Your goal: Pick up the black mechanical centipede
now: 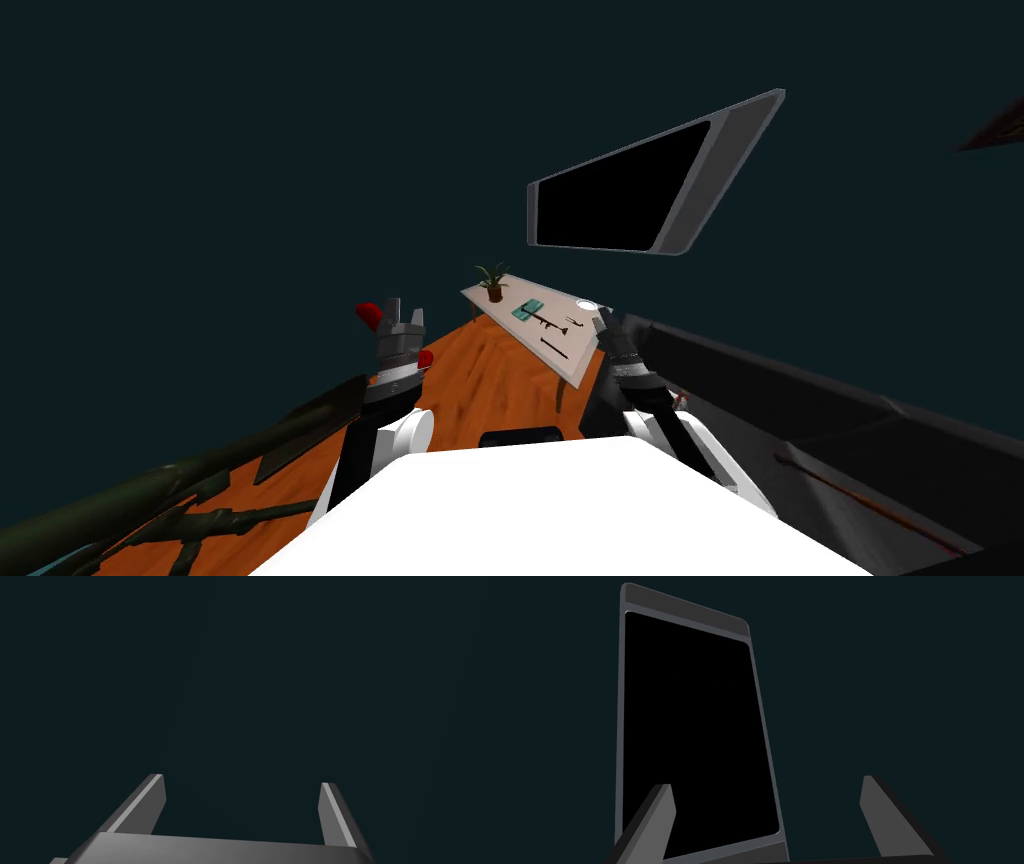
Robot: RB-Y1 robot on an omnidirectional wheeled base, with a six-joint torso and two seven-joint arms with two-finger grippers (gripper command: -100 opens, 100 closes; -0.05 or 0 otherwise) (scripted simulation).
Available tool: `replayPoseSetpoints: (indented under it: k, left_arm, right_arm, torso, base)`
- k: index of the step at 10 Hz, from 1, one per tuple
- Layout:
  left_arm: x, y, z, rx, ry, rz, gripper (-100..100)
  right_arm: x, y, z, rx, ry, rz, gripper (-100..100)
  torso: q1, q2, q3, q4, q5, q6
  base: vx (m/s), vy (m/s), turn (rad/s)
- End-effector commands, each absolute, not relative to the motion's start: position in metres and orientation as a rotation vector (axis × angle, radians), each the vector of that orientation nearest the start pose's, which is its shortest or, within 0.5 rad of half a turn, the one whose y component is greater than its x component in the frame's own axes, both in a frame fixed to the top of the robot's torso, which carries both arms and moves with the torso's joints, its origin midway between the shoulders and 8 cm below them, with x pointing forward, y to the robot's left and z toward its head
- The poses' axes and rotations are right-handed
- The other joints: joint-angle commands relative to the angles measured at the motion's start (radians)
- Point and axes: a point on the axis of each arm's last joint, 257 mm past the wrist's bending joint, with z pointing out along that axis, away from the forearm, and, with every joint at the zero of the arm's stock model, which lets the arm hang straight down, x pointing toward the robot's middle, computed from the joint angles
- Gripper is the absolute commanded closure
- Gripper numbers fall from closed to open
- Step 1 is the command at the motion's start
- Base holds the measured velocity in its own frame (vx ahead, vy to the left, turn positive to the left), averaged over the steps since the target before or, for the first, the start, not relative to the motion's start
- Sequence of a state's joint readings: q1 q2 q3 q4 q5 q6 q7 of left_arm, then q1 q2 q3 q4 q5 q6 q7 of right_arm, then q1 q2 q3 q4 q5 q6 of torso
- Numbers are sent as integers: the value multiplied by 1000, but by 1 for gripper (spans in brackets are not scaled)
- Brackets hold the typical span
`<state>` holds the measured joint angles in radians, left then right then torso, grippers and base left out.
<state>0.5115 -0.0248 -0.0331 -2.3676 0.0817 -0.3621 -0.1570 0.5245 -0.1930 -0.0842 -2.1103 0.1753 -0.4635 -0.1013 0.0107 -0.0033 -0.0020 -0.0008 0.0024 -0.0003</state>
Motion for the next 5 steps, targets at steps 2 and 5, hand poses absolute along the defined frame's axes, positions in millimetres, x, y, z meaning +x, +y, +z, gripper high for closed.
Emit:
replayPoseSetpoints:
  k: [2, 5]
  left_arm:
    - [348, 280, 33, -716, 633, -1230, 0]
    - [348, 280, 33, -716, 633, -1230, 0]
  right_arm:
    - [375, -307, -129, 619, 1186, 961, -100]
    - [372, -321, -180, 611, 1341, 825, -100]
  torso:
    - [2, -1, -1, 0, 0, 0]
    - [1, -3, -2, -1, 0, 0]
  base:
    - [86, 185, 198]
    - [103, 140, 160]
